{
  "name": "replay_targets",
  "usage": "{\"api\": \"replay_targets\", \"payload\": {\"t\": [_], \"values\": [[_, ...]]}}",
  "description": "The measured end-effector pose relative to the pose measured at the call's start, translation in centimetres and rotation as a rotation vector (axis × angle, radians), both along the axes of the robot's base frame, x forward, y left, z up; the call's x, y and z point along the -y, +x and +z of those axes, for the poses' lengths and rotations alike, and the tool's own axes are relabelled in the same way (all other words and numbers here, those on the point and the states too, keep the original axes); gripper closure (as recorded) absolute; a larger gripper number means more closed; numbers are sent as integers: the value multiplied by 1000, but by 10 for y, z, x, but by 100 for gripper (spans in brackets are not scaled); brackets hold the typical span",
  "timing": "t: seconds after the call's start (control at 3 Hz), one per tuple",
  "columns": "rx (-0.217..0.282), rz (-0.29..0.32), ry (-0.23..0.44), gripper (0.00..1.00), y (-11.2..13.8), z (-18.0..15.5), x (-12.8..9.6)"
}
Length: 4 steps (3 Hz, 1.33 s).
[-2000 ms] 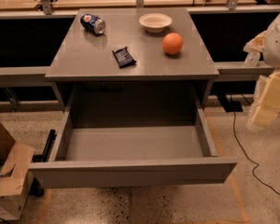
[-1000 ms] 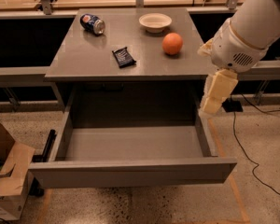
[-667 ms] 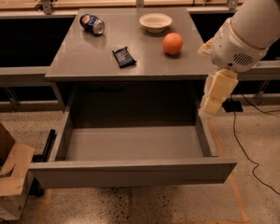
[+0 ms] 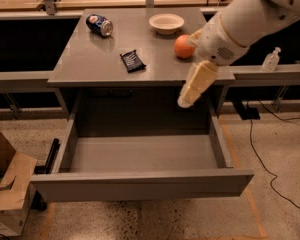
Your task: Place rxbar blueberry into top drawer
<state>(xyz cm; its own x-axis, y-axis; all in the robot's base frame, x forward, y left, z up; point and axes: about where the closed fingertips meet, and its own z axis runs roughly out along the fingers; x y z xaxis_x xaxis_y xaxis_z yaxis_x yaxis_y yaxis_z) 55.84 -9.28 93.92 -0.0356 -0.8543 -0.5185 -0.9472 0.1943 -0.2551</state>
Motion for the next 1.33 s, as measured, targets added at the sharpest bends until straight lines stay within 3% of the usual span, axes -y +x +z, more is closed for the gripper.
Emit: {"api": "replay_targets", "payload": {"t": [0.33, 1.0, 1.33], "values": [[24, -12, 135, 0, 45, 9, -39], [7, -36, 145, 0, 56, 2, -43], [6, -7, 165, 0, 80, -10, -62]]}}
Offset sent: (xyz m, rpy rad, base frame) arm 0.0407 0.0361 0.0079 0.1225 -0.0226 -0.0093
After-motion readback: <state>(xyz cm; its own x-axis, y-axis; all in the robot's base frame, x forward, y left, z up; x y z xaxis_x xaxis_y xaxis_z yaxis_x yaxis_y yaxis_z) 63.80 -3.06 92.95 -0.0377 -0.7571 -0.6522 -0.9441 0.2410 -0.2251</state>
